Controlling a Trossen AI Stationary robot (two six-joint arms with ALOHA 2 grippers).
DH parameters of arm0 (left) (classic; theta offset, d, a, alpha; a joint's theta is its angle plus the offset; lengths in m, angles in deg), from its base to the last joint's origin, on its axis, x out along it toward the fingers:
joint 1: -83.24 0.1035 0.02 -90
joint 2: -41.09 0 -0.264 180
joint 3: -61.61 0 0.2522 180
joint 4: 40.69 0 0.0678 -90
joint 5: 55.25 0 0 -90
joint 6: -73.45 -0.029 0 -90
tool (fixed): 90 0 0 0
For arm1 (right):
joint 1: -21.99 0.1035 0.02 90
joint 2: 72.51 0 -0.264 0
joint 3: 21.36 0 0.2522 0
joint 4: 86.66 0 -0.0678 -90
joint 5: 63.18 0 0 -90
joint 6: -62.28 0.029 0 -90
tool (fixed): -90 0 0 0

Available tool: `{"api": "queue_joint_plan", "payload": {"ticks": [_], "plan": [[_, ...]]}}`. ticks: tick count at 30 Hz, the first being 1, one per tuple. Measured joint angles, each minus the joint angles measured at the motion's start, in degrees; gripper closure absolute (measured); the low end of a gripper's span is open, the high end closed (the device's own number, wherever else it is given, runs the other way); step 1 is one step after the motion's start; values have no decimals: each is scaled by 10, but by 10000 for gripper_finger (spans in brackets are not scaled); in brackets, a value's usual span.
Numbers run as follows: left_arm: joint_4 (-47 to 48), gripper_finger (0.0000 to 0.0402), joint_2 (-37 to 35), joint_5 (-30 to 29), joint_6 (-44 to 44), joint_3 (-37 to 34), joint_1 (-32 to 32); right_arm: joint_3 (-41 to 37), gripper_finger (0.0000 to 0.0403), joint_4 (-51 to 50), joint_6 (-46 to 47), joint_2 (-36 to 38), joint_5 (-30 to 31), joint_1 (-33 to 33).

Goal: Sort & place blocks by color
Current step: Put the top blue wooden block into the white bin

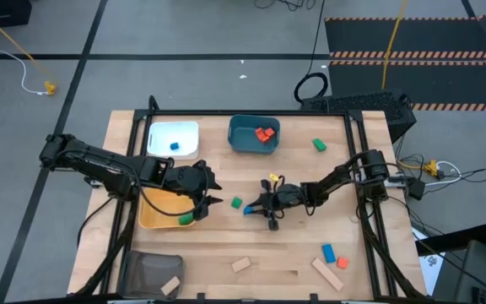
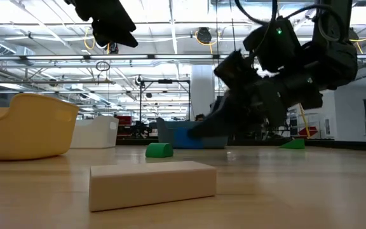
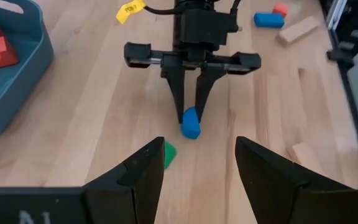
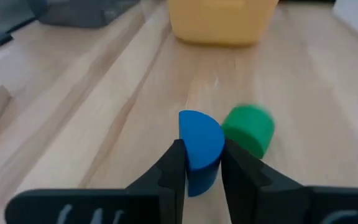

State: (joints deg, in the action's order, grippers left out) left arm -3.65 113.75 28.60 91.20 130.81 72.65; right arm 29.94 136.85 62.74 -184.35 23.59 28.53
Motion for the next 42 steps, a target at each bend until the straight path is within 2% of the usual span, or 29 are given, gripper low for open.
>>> {"api": "queue_joint_plan", "payload": {"ticks": [5,12,15,20,25,32,42], "plan": [[-37,204,6,0,23,0,-1,0,343,-45,-67,63,15,-9],[-116,204,31,1,38,0,-1,0,343,-159,-246,191,116,-12],[-181,204,49,0,38,1,0,0,343,-158,-341,234,137,-12],[-287,204,89,0,37,0,10,0,342,-156,-459,283,137,-12],[-303,204,98,-30,60,0,24,0,342,-155,-520,311,137,-12],[-305,204,98,-42,57,0,32,0,342,-156,-608,317,139,-12],[-305,204,98,-49,60,0,64,0,342,-133,-668,317,139,-12]]}}
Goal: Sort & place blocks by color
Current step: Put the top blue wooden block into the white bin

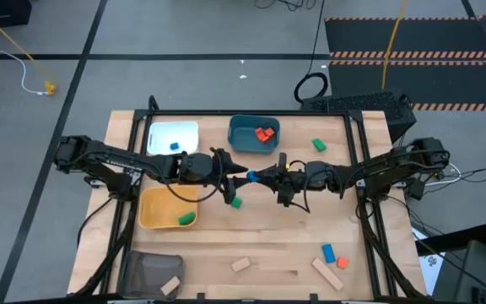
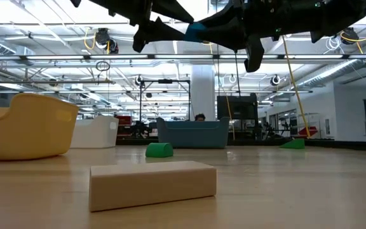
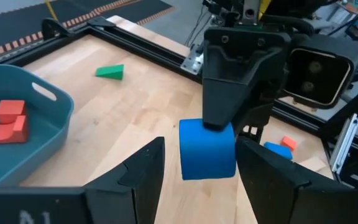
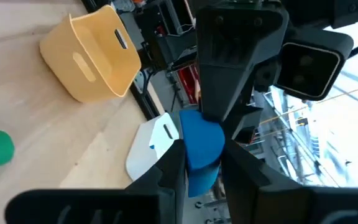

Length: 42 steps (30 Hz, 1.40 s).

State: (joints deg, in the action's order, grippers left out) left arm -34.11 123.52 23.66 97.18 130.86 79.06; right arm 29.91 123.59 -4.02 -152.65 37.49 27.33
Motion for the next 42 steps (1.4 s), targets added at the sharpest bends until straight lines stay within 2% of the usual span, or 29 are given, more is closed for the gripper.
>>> {"api": "queue_joint_plan", "payload": {"ticks": [14,23,30,33,37,42], "plan": [[-4,204,0,2,-8,0,1,0,342,27,-18,0,-9,0],[-30,204,6,66,-20,0,19,0,342,47,-17,0,-33,0],[-49,205,24,85,-20,0,29,0,342,43,-17,-1,-33,0],[-58,221,23,85,-28,-1,29,0,342,41,-13,0,-32,0],[-59,265,24,86,-37,-1,29,0,341,32,-6,1,-31,0],[-51,266,24,88,-37,-1,29,1,322,30,13,0,-32,0]]}}
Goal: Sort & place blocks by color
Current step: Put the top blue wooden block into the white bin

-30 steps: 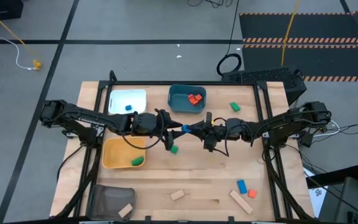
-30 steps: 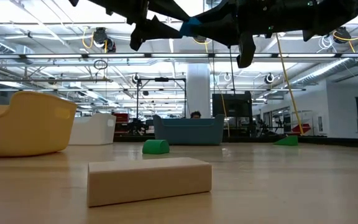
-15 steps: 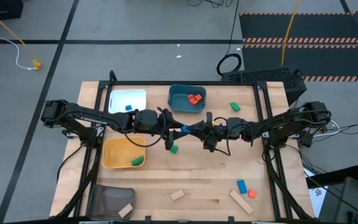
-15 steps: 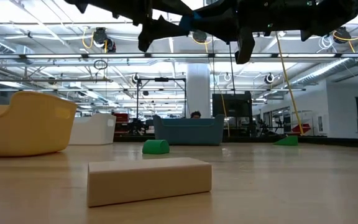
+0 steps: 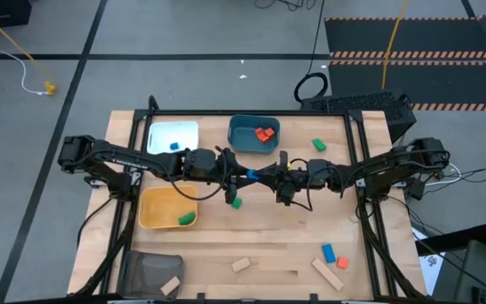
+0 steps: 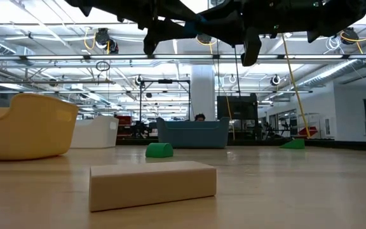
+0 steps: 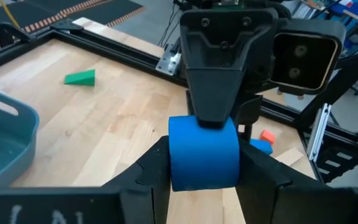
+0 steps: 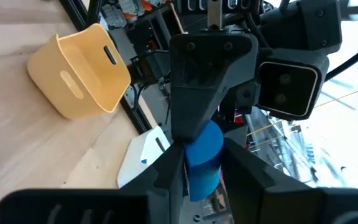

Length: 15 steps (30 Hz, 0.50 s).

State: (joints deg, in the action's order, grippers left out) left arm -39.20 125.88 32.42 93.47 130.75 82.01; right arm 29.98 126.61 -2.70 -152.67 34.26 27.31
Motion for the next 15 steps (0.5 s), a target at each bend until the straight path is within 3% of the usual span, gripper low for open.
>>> {"api": "queue_joint_plan", "payload": {"ticks": [9,15], "plan": [[3,266,0,7,-11,0,0,0,263,-7,139,0,-1,0],[7,266,0,6,-19,0,3,0,227,-31,161,1,24,1]]}}
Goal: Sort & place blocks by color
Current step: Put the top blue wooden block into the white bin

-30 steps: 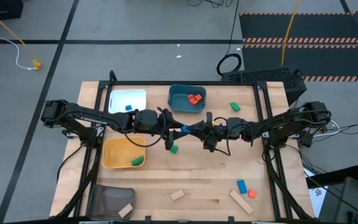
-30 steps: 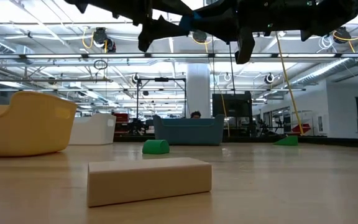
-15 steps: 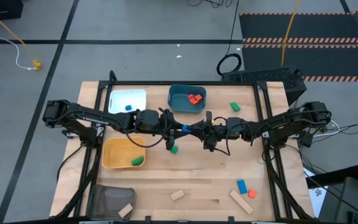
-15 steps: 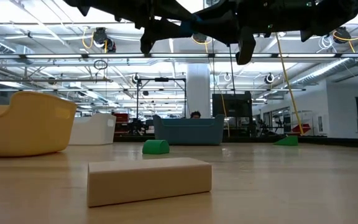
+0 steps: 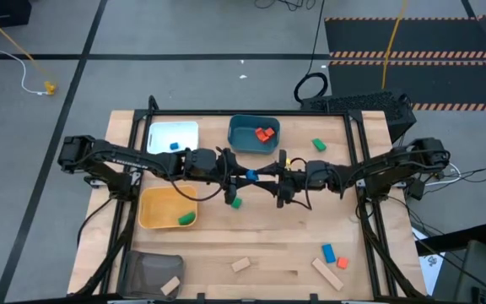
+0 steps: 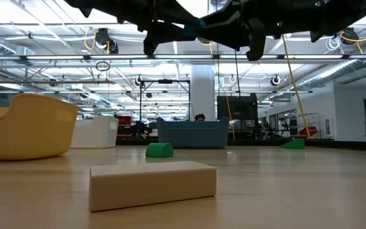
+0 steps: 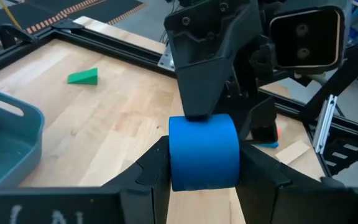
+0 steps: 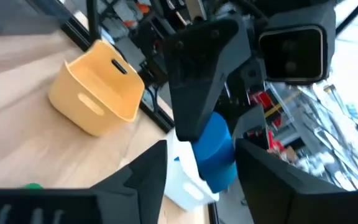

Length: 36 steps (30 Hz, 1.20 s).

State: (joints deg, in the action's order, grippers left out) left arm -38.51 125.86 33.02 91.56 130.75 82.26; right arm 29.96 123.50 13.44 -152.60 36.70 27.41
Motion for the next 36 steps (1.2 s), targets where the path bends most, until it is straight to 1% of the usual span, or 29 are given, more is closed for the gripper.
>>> {"api": "queue_joint_plan", "payload": {"ticks": [4,9,10,14,17,21,25,27,29,31,32,36], "plan": [[4,266,0,0,2,0,8,0,208,-12,20,0,36,1],[5,266,0,3,2,0,18,0,194,-41,29,12,41,7],[6,266,0,2,2,0,20,0,193,-50,36,16,50,10],[9,266,-2,2,1,1,32,-1,191,-120,60,49,126,23],[32,266,-4,2,-5,1,47,-1,191,-185,106,84,189,28],[89,266,-27,2,-15,2,82,-1,191,-265,191,132,240,29],[174,266,-60,0,-19,1,125,-1,196,-345,268,176,290,29],[234,266,-85,0,-20,1,148,-1,197,-384,311,195,307,28],[271,266,-103,-6,-26,3,168,-1,197,-421,352,212,308,28],[343,266,-128,-20,-26,0,188,-1,197,-445,389,224,307,28],[361,266,-137,-28,-26,0,194,-1,197,-458,406,229,307,28],[444,266,-182,-47,-35,0,222,-1,197,-486,445,239,308,27]]}}
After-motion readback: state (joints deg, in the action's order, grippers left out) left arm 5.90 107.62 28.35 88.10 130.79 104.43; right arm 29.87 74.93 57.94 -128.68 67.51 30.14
